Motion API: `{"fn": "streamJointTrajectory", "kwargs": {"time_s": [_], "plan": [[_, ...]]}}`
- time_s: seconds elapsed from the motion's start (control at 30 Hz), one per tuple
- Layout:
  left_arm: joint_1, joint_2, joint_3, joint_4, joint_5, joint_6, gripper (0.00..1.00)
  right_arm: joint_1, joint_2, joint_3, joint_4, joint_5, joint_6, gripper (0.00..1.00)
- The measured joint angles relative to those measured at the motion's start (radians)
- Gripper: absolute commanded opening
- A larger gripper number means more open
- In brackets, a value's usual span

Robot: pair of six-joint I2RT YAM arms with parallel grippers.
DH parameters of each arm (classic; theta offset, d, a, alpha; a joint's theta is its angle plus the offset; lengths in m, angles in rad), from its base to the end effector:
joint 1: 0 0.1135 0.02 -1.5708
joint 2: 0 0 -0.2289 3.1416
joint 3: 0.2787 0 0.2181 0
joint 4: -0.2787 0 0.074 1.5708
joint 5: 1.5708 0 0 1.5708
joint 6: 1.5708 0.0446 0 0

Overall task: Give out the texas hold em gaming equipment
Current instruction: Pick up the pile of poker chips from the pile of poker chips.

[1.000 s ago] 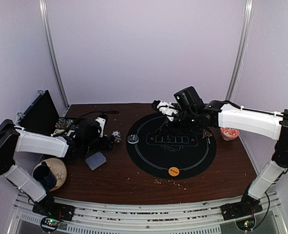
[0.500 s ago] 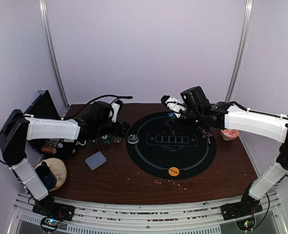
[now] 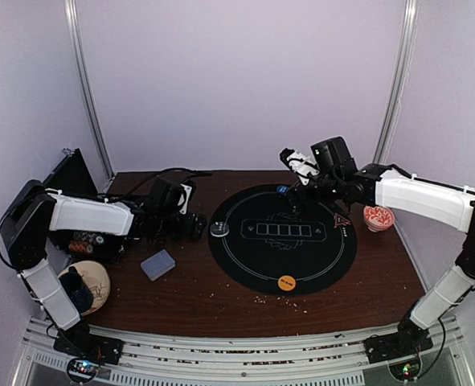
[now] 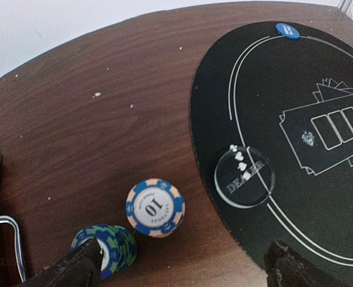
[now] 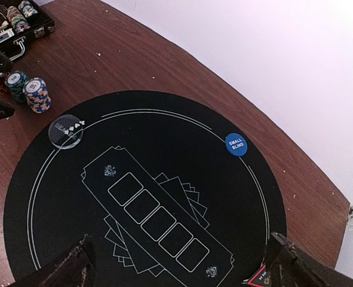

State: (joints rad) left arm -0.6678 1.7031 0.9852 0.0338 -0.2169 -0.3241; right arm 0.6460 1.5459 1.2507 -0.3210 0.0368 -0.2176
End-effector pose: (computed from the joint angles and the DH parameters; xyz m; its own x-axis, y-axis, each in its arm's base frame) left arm 0.2719 -0.2022 0.1734 -0.6213 0.0939 -0.7780 0.2911 0.9494 -0.1179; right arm 0.2638 0.1968 0.2702 -0.3259 -0.5159 -0.7922 -0.6636 0.7217 -0.1969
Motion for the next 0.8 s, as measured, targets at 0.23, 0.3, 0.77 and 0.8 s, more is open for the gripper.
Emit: {"fn": "streamJointTrajectory", "kwargs": {"time_s": [0.23,0.3,0.77,0.8], "plan": [[0.028,-0.016,-0.04,0.011,0.016,-0.019,0.98,0.118,0.033,0.003,0.023,0.042,-0.024,1.0],[0.035,-0.01,-0.035,0.015,0.026,-0.017,0.97,0.146,0.034,0.003,0.025,0.049,-0.023,1.0],[0.057,0.117,0.118,-0.005,0.079,0.011,0.87,0.079,0.03,-0.032,0.048,0.084,-0.016,1.0],[0.057,0.124,0.121,-0.007,0.078,0.011,0.87,0.077,0.03,-0.033,0.048,0.084,-0.014,1.0]]}}
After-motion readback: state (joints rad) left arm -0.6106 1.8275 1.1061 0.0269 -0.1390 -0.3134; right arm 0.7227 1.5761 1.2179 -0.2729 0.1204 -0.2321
